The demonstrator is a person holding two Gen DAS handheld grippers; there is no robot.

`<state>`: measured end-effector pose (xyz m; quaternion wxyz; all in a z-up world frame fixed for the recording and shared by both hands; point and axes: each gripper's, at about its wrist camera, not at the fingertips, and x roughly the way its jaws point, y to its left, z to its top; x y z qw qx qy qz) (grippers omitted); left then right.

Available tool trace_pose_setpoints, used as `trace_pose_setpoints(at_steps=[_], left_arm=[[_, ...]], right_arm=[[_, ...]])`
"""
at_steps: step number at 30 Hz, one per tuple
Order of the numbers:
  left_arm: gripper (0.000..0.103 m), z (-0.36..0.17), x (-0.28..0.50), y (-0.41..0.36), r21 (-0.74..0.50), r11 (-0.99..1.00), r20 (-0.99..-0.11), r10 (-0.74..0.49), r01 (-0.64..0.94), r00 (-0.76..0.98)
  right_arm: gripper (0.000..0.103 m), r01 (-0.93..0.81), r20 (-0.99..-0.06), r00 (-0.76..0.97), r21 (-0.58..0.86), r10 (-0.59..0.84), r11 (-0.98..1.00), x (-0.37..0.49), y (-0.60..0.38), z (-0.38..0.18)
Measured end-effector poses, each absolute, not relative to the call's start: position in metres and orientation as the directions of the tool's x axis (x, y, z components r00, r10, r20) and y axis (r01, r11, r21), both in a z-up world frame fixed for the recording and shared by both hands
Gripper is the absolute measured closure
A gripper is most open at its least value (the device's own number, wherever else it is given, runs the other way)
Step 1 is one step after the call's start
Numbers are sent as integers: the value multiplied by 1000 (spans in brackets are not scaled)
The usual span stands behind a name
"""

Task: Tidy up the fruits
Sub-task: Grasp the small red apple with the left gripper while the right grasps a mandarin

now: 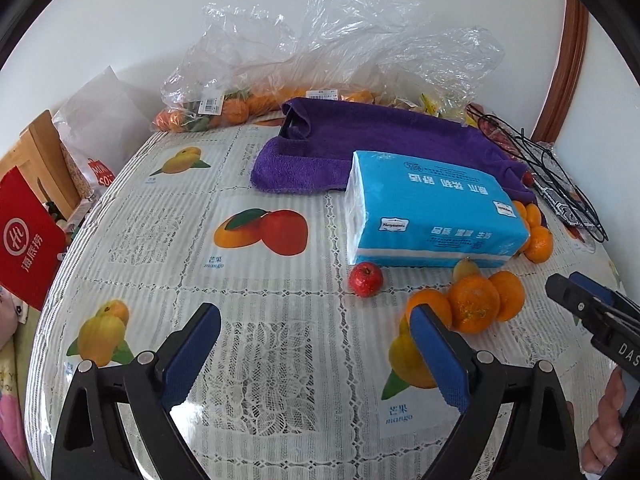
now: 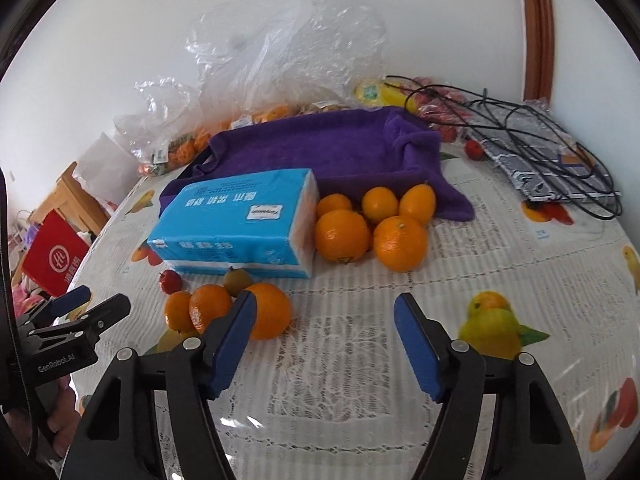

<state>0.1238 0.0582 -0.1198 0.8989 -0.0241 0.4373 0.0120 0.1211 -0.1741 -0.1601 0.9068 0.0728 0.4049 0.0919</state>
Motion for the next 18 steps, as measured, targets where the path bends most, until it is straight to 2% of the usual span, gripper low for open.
trace_pose_setpoints(at_steps=[5,15,18], left_arm=[[8,-126,128,67,-41,998,-793,-5,-46,609],[8,-133,133,70,-81,996,-796,-50,-24,603],[8,-133,135,69,-85,996,-796,-57,-18,603]], right_arm=[[45,-160,-740,620,207,261,965,133,-155,-175],[45,-194,-755,589,213,287,958,143,-143,-188],[61,-221,-761,584,186,282,957,143,-138,-191]])
